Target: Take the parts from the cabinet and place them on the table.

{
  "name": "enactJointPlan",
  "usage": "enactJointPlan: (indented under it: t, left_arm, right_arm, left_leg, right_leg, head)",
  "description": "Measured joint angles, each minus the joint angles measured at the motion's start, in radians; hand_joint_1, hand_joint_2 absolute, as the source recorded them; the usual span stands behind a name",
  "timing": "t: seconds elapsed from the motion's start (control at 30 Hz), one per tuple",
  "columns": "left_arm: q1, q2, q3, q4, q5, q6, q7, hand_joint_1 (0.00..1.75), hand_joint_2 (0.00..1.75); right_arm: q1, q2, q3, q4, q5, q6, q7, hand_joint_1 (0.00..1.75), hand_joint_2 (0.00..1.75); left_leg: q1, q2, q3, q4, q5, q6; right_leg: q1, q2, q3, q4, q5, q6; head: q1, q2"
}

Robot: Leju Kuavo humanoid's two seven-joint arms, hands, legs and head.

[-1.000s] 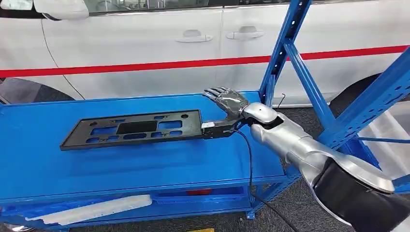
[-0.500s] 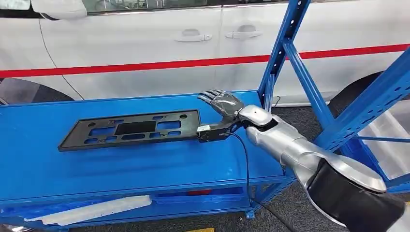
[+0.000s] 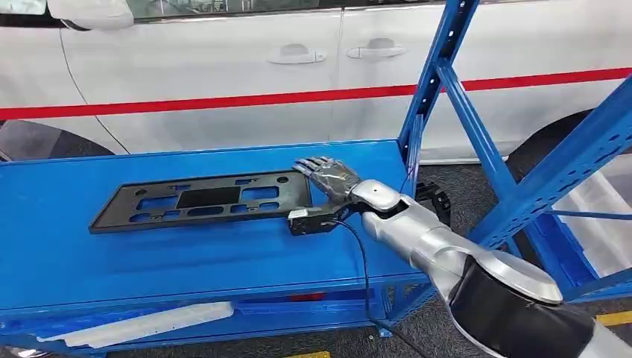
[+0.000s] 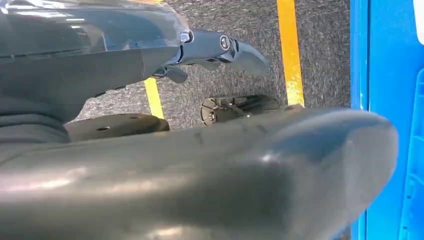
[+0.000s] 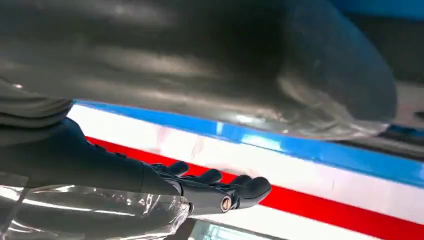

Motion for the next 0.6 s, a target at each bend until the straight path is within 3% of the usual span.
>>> enactJointPlan:
  t: [0.6]
  left_arm:
    - [0.001, 0.000, 0.001, 0.000, -0.001, 0.000, -0.004, 0.00, 0.00]
  right_arm:
    - [0.011, 0.014, -0.002, 0.056, 0.002, -0.008, -0.008, 0.00, 0.00]
  left_leg:
    - [0.000, 0.000, 0.000, 0.000, 0.000, 0.000]
  right_leg:
    - [0.000, 0.000, 0.000, 0.000, 0.000, 0.000]
  head:
    - [0.000, 0.000]
